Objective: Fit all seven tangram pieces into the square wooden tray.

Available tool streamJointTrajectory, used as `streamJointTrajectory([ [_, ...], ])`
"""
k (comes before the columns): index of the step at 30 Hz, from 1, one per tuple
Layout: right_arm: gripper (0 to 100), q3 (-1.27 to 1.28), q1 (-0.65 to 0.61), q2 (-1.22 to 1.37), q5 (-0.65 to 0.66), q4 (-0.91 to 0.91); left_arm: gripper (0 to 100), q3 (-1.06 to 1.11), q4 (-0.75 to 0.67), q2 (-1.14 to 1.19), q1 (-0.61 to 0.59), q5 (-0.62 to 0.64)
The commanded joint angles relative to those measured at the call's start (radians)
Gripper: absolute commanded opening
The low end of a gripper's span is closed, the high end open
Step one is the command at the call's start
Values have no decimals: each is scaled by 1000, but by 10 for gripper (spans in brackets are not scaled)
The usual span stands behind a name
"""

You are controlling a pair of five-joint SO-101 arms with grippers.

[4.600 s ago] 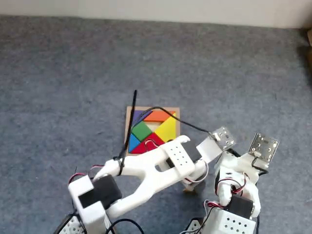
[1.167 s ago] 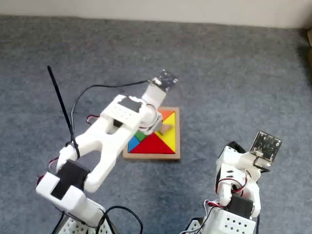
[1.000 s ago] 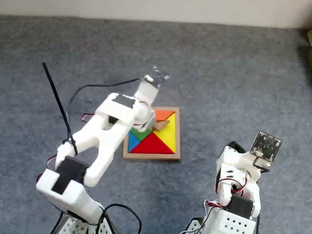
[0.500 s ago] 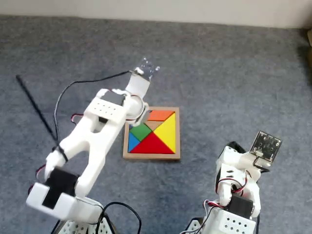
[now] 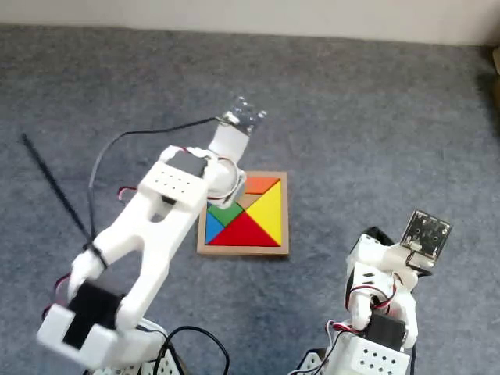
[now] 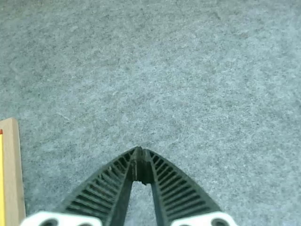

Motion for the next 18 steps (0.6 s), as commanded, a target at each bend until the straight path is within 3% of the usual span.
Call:
streamJointTrajectory([
  [1,5,117,4,-5,0,-22,163,74,5,-203,-22,25],
  [11,5,117,-110,2,3,-21,27,486,-187,-762,-101,29],
  [18,5,117,-268,-4,0,99,6,671,-199,-1113,-220,31],
])
